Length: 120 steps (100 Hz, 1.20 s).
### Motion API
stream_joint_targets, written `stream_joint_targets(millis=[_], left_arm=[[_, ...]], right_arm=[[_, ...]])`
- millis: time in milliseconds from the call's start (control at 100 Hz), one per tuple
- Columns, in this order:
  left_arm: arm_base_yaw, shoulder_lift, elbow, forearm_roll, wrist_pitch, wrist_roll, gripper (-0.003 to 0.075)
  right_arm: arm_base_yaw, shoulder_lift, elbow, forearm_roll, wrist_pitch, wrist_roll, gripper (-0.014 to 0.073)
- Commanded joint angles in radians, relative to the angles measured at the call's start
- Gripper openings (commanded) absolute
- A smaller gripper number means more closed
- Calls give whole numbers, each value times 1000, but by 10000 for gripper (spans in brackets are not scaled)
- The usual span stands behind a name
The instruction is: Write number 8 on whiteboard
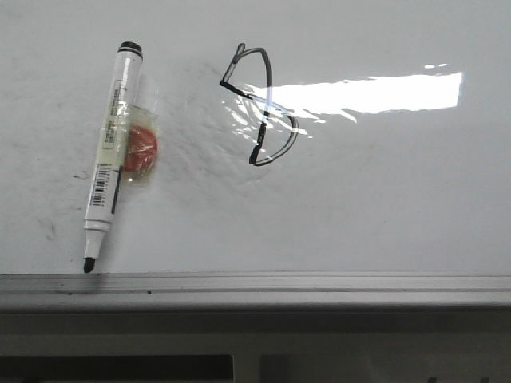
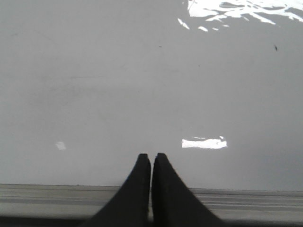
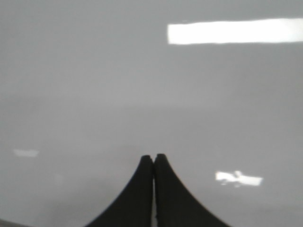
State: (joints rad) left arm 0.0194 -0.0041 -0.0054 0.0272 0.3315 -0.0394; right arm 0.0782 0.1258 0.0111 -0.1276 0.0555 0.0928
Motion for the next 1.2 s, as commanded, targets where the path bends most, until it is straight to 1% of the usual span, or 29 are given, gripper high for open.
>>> stream_joint_targets(millis=[0, 50, 170, 240, 280, 370, 460, 580, 650, 1190], left_arm=[[4, -28, 38, 1, -48, -13, -20], [4, -28, 38, 1, -48, -13, -20], [4, -28, 38, 1, -48, -13, -20], [4, -28, 38, 1, -48, -13, -20], [4, -28, 38, 1, -48, -13, -20], [4, -28, 38, 1, -48, -13, -20], [4, -28, 38, 1, -48, -13, -20], [4, -28, 38, 1, -48, -13, -20], [4, -28, 38, 1, -48, -13, -20], [4, -28, 38, 1, -48, -13, -20]], right_arm=[[-86, -28, 11, 22, -67, -80, -63], [-126, -48, 11, 39, -56, -101, -64], [-203, -59, 11, 61, -12, -104, -64], [-240, -76, 13, 101, 16, -147, -63], [-262, -95, 13, 128, 41, -176, -63], [-297, -140, 13, 128, 121, -177, -63], [-302, -157, 13, 128, 209, -172, -64], [-302, -157, 13, 128, 213, -160, -64], [-302, -157, 13, 128, 248, -143, -64], [-302, -157, 13, 128, 248, -132, -64]])
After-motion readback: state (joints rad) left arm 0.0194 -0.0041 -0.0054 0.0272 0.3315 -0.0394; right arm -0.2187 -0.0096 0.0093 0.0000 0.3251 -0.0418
